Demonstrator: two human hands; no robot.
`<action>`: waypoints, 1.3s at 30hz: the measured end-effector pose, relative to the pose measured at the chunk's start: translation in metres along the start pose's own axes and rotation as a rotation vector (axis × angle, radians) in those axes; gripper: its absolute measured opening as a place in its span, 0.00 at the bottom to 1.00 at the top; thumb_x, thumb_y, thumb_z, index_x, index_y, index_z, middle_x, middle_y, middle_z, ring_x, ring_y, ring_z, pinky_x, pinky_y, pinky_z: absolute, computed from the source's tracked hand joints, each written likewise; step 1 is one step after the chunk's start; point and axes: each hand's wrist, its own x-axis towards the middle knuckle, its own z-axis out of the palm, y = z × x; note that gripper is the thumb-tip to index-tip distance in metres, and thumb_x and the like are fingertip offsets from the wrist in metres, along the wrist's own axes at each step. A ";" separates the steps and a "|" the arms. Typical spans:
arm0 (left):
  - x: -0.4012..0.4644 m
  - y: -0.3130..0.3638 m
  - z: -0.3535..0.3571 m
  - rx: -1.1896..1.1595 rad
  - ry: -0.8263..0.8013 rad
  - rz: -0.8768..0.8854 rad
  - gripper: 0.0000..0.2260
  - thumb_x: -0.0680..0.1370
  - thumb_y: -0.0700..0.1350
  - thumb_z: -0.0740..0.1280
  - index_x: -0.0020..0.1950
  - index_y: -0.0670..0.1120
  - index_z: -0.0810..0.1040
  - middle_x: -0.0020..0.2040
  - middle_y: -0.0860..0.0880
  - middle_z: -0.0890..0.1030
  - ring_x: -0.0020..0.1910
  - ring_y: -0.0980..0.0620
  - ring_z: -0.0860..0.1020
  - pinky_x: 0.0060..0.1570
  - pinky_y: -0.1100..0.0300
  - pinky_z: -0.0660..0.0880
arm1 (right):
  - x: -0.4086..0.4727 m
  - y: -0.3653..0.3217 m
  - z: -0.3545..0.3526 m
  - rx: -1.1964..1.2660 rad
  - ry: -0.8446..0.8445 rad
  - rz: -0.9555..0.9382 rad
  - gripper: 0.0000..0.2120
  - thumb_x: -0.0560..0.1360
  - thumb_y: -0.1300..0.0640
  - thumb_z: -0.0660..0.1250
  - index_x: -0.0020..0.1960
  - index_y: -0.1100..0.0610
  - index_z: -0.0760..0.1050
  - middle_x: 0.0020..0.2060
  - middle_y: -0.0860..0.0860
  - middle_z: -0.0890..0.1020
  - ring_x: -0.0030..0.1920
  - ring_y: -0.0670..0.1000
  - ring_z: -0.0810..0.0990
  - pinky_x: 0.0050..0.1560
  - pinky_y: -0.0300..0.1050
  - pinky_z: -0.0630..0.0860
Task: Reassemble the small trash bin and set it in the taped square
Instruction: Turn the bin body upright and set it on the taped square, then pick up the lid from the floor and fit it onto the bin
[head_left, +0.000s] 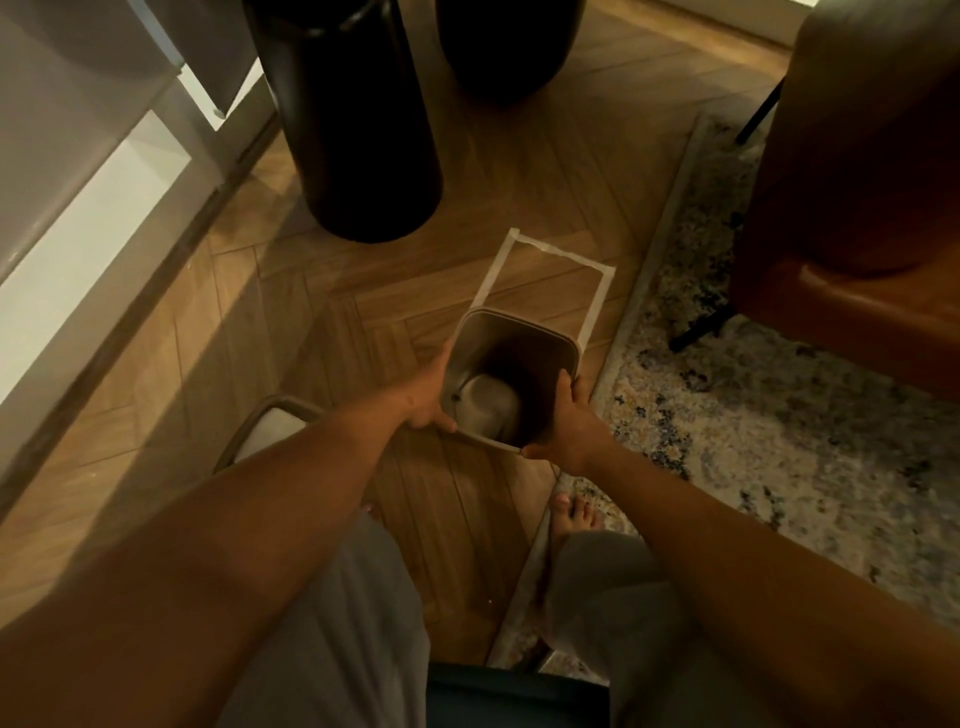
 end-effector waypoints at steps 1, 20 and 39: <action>0.000 0.000 0.000 0.010 -0.010 -0.004 0.66 0.61 0.43 0.83 0.79 0.50 0.34 0.78 0.41 0.58 0.75 0.42 0.61 0.73 0.44 0.60 | -0.001 -0.001 0.000 -0.001 -0.002 0.004 0.69 0.64 0.45 0.82 0.80 0.57 0.31 0.79 0.60 0.34 0.79 0.64 0.55 0.74 0.57 0.64; -0.048 -0.046 -0.044 -0.269 0.240 -0.309 0.36 0.77 0.58 0.68 0.79 0.47 0.56 0.74 0.43 0.68 0.71 0.42 0.68 0.64 0.52 0.66 | 0.011 -0.087 -0.046 -0.041 0.090 -0.095 0.39 0.76 0.43 0.70 0.79 0.55 0.58 0.81 0.58 0.49 0.73 0.61 0.68 0.68 0.53 0.68; -0.152 -0.253 -0.043 -0.505 0.517 -0.736 0.27 0.78 0.54 0.68 0.71 0.40 0.68 0.56 0.46 0.74 0.54 0.46 0.78 0.41 0.64 0.68 | 0.106 -0.251 0.089 0.085 -0.150 -0.287 0.22 0.81 0.54 0.66 0.73 0.56 0.71 0.65 0.56 0.80 0.56 0.55 0.81 0.54 0.46 0.76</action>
